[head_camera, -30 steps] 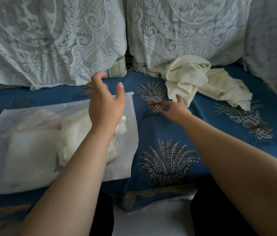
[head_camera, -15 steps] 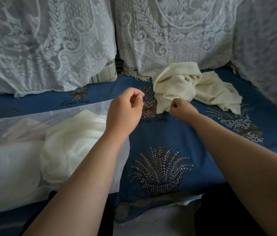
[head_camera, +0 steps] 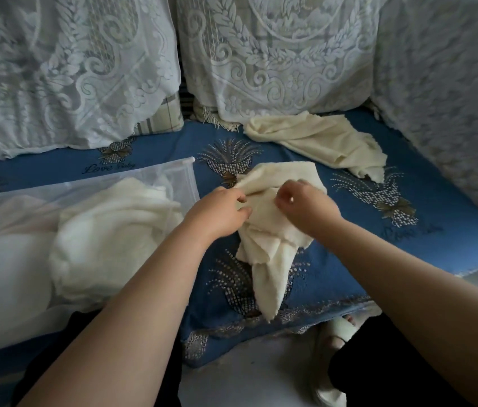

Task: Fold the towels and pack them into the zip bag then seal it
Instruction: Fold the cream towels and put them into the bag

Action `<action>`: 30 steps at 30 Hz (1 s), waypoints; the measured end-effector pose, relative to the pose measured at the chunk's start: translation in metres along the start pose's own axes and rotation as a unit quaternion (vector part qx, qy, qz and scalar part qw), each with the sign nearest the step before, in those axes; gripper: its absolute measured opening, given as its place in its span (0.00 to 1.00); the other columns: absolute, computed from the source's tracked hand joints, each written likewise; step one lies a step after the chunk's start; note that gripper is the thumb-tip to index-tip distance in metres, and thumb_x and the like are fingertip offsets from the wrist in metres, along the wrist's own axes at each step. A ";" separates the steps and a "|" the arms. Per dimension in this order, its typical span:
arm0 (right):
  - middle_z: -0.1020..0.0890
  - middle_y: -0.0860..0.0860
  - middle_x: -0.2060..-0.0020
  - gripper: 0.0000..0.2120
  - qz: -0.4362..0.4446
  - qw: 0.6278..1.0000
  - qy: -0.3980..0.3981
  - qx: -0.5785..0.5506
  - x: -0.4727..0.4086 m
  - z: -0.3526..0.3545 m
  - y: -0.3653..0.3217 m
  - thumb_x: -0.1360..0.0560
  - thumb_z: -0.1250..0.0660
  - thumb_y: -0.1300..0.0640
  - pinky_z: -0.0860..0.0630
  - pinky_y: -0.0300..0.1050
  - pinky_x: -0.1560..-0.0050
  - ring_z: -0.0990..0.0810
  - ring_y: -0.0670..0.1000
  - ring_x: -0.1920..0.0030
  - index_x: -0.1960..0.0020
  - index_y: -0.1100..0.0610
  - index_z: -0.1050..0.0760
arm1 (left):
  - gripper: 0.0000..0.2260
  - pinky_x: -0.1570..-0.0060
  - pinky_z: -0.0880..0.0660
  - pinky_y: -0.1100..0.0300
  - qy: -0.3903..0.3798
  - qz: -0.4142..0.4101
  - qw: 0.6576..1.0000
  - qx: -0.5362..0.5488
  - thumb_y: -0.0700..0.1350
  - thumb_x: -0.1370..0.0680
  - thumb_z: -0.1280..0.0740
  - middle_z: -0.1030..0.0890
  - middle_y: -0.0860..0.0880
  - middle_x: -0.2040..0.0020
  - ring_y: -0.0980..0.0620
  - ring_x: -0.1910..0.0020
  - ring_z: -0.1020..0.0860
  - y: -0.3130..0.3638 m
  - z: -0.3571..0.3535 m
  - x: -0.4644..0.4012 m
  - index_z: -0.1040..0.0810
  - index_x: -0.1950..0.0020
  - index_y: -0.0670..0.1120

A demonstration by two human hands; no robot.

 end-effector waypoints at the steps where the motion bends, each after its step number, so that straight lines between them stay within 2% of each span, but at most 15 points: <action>1: 0.26 0.51 0.39 0.12 0.006 0.999 0.045 -0.002 -0.012 0.002 0.008 0.23 0.40 0.53 0.26 0.49 0.49 0.25 0.54 0.41 0.41 0.50 0.26 | 0.18 0.47 0.30 0.56 -0.003 0.004 1.000 0.005 0.55 0.21 0.40 0.31 0.47 0.31 0.47 0.39 0.26 0.001 0.000 0.000 0.29 0.33 0.52; 2: 0.31 0.50 0.32 0.18 0.013 0.999 0.047 -0.007 -0.025 0.000 0.016 0.24 0.41 0.57 0.27 0.49 0.47 0.29 0.54 0.35 0.35 0.49 0.30 | 0.17 0.46 0.30 0.55 -0.006 0.008 1.000 0.013 0.55 0.21 0.40 0.32 0.47 0.30 0.47 0.38 0.26 0.001 -0.001 0.000 0.28 0.33 0.52; 4: 0.37 0.49 0.27 0.31 0.019 1.000 -0.005 -0.005 -0.045 -0.008 0.024 0.26 0.41 0.60 0.26 0.50 0.47 0.30 0.55 0.34 0.26 0.46 0.43 | 0.17 0.44 0.31 0.55 -0.007 0.008 1.000 0.026 0.55 0.21 0.39 0.33 0.48 0.29 0.48 0.36 0.28 0.002 -0.002 -0.001 0.28 0.33 0.52; 6: 0.32 0.53 0.31 0.36 -0.001 0.998 -0.057 0.019 -0.058 -0.017 0.026 0.27 0.41 0.58 0.24 0.52 0.47 0.26 0.57 0.39 0.24 0.44 0.52 | 0.18 0.43 0.32 0.55 0.006 -0.006 1.000 0.030 0.54 0.21 0.39 0.32 0.49 0.29 0.48 0.36 0.28 0.005 0.000 -0.002 0.29 0.32 0.52; 7: 0.30 0.55 0.33 0.35 -0.007 0.996 -0.078 0.036 -0.062 -0.021 0.026 0.27 0.41 0.56 0.25 0.52 0.46 0.25 0.58 0.40 0.24 0.45 0.51 | 0.18 0.42 0.32 0.55 0.015 -0.016 0.999 0.034 0.54 0.21 0.39 0.32 0.49 0.29 0.48 0.35 0.28 0.006 0.001 -0.003 0.30 0.32 0.52; 9: 0.28 0.56 0.39 0.28 0.001 0.993 -0.100 0.064 -0.064 -0.022 0.021 0.27 0.39 0.55 0.25 0.50 0.48 0.24 0.58 0.43 0.28 0.50 0.40 | 0.20 0.41 0.31 0.54 0.038 -0.035 0.998 0.047 0.54 0.21 0.38 0.31 0.50 0.29 0.49 0.34 0.29 0.009 0.006 -0.003 0.33 0.30 0.52; 12: 0.26 0.55 0.46 0.18 0.076 0.997 0.011 0.000 -0.048 0.000 0.003 0.28 0.33 0.57 0.26 0.49 0.54 0.24 0.57 0.50 0.39 0.54 0.29 | 0.20 0.41 0.32 0.56 0.108 -0.062 0.989 0.083 0.54 0.20 0.40 0.29 0.51 0.30 0.50 0.34 0.29 0.012 0.015 -0.002 0.33 0.29 0.51; 15: 0.24 0.52 0.51 0.14 0.227 0.952 0.150 -0.139 -0.008 0.042 -0.020 0.32 0.35 0.69 0.25 0.47 0.52 0.23 0.53 0.52 0.47 0.60 0.22 | 0.21 0.41 0.37 0.62 0.201 -0.065 0.960 0.185 0.56 0.18 0.45 0.30 0.51 0.29 0.51 0.32 0.30 0.016 0.033 0.003 0.34 0.27 0.49; 18: 0.25 0.43 0.54 0.16 0.288 0.906 0.196 -0.239 0.032 0.071 -0.027 0.32 0.34 0.73 0.27 0.36 0.49 0.24 0.41 0.52 0.50 0.58 0.18 | 0.24 0.42 0.36 0.64 0.159 -0.036 0.944 0.285 0.61 0.20 0.48 0.26 0.51 0.33 0.52 0.34 0.28 0.019 0.045 0.009 0.31 0.30 0.50; 21: 0.20 0.40 0.60 0.17 0.187 0.887 0.141 -0.397 0.060 0.077 -0.022 0.29 0.36 0.74 0.25 0.33 0.55 0.22 0.41 0.58 0.55 0.52 0.21 | 0.28 0.43 0.27 0.57 -0.010 -0.005 0.930 0.368 0.70 0.27 0.49 0.20 0.52 0.46 0.52 0.44 0.23 0.025 0.039 0.021 0.22 0.46 0.53; 23: 0.21 0.42 0.66 0.16 0.108 0.846 0.089 -0.515 0.073 0.073 -0.018 0.26 0.42 0.73 0.27 0.33 0.62 0.24 0.41 0.65 0.59 0.55 0.23 | 0.29 0.43 0.25 0.51 -0.073 0.005 0.915 0.397 0.72 0.35 0.41 0.17 0.50 0.47 0.50 0.45 0.21 0.027 0.029 0.033 0.19 0.51 0.51; 25: 0.24 0.49 0.68 0.14 0.035 0.785 0.042 -0.617 0.080 0.069 -0.011 0.24 0.44 0.65 0.29 0.37 0.67 0.26 0.45 0.67 0.63 0.56 0.23 | 0.21 0.44 0.24 0.52 -0.099 -0.025 0.909 0.403 0.64 0.33 0.32 0.16 0.49 0.49 0.50 0.47 0.20 0.030 0.016 0.042 0.19 0.50 0.50; 27: 0.25 0.51 0.67 0.10 -0.037 0.773 0.036 -0.632 0.086 0.061 -0.002 0.25 0.38 0.56 0.32 0.41 0.69 0.28 0.47 0.67 0.64 0.53 0.26 | 0.10 0.45 0.23 0.54 -0.093 -0.059 0.894 0.434 0.51 0.27 0.28 0.16 0.49 0.49 0.51 0.48 0.19 0.034 0.010 0.050 0.20 0.48 0.51; 29: 0.24 0.53 0.60 0.04 -0.113 0.786 0.056 -0.606 0.091 0.049 0.013 0.27 0.34 0.61 0.30 0.43 0.67 0.26 0.50 0.63 0.57 0.54 0.27 | 0.08 0.49 0.23 0.57 -0.063 -0.077 0.875 0.474 0.45 0.27 0.28 0.16 0.51 0.51 0.52 0.51 0.19 0.036 0.008 0.059 0.20 0.49 0.52; 30: 0.23 0.55 0.54 0.08 -0.159 0.776 0.063 -0.607 0.094 0.041 0.022 0.27 0.34 0.66 0.28 0.44 0.65 0.25 0.51 0.60 0.51 0.56 0.27 | 0.07 0.50 0.24 0.57 -0.044 -0.078 0.864 0.496 0.43 0.27 0.29 0.17 0.51 0.52 0.52 0.52 0.20 0.035 0.007 0.063 0.20 0.50 0.52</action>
Point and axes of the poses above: each hand's wrist, its own x-axis away from the middle knuckle, its own z-axis out of the back of the hand, y = z × x, the point moved 4 cm from there along -x, towards the middle knuckle
